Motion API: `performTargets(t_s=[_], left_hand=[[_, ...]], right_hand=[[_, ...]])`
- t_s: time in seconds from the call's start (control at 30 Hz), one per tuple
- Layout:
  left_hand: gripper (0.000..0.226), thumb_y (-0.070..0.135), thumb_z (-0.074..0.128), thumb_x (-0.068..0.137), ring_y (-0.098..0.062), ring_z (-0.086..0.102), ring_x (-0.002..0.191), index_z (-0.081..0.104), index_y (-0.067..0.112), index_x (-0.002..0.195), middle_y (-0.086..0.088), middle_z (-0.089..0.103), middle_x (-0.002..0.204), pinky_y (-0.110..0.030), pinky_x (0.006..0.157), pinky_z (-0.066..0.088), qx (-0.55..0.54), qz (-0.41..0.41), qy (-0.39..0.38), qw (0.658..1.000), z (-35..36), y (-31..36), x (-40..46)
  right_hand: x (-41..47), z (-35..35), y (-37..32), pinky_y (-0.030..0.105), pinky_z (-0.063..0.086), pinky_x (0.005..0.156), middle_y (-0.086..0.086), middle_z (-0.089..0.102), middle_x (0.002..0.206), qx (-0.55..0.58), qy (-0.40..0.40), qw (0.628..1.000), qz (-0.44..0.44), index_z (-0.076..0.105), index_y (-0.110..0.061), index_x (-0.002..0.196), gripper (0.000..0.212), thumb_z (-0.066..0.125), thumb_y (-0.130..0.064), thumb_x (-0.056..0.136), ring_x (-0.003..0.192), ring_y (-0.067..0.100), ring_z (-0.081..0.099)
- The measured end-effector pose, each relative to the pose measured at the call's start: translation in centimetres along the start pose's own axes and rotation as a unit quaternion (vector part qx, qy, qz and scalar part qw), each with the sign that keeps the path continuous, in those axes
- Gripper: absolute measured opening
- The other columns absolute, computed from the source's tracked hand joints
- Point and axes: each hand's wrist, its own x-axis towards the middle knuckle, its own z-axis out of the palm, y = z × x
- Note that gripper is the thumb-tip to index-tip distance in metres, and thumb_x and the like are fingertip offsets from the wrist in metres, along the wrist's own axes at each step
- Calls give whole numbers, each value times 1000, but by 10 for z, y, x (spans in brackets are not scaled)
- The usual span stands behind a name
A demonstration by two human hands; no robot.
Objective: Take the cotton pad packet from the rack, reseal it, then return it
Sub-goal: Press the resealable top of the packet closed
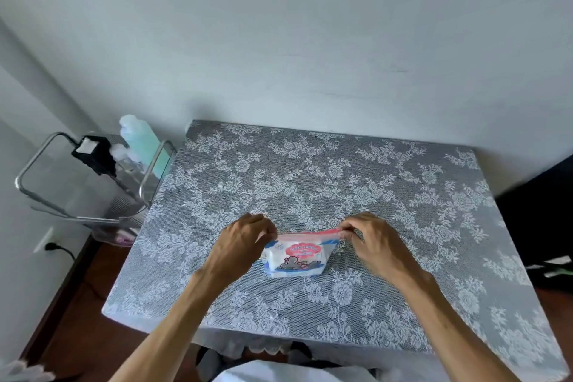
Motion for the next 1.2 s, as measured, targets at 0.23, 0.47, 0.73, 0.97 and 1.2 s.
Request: performTargets(t_s=[0.23, 0.47, 0.73, 0.97, 1.2], left_hand=[[7, 30, 58, 94, -6, 60, 85, 63, 25, 96, 11, 66, 96, -24, 63, 53, -5, -17, 13, 1000, 5, 2, 2], [6, 36, 57, 94, -5, 57, 83, 59, 31, 96, 14, 63, 94, -19, 65, 43, 7, 3, 7, 1000, 16, 15, 6], [15, 42, 60, 91, 2, 53, 81, 63, 28, 99, 15, 61, 95, -19, 64, 50, -19, -9, 21, 1000, 12, 10, -4], [20, 38, 56, 91, 1, 60, 78, 66, 22, 97, 11, 64, 94, -29, 65, 58, -71, -29, 42, 996, 9, 4, -14], [14, 27, 63, 90, 0, 63, 75, 70, 16, 96, 9, 66, 94, -22, 66, 57, -101, -29, 50, 993, 11, 3, -13]], right_hand=[[13, -8, 0, 5, 39, 49, -1, 69, 105, 9, -17, 1000, -7, 65, -24, 107, 21, 68, -27, 87, 61, -8, 50], [26, 8, -45, 28, 48, 91, -9, 68, 105, -2, -10, 994, -110, 66, -26, 110, 36, 66, -48, 82, 92, 3, 57], [35, 21, -59, 30, 49, 88, -13, 70, 95, 19, -18, 992, -125, 68, -24, 99, 19, 67, -38, 87, 82, 1, 58], [36, 19, -60, 27, 48, 86, -12, 69, 91, 9, -19, 991, -129, 67, -25, 98, 20, 67, -39, 85, 78, -1, 52], [39, 22, -63, 26, 48, 86, -11, 69, 94, 5, -17, 989, -146, 69, -24, 99, 18, 66, -37, 86, 80, 2, 55]])
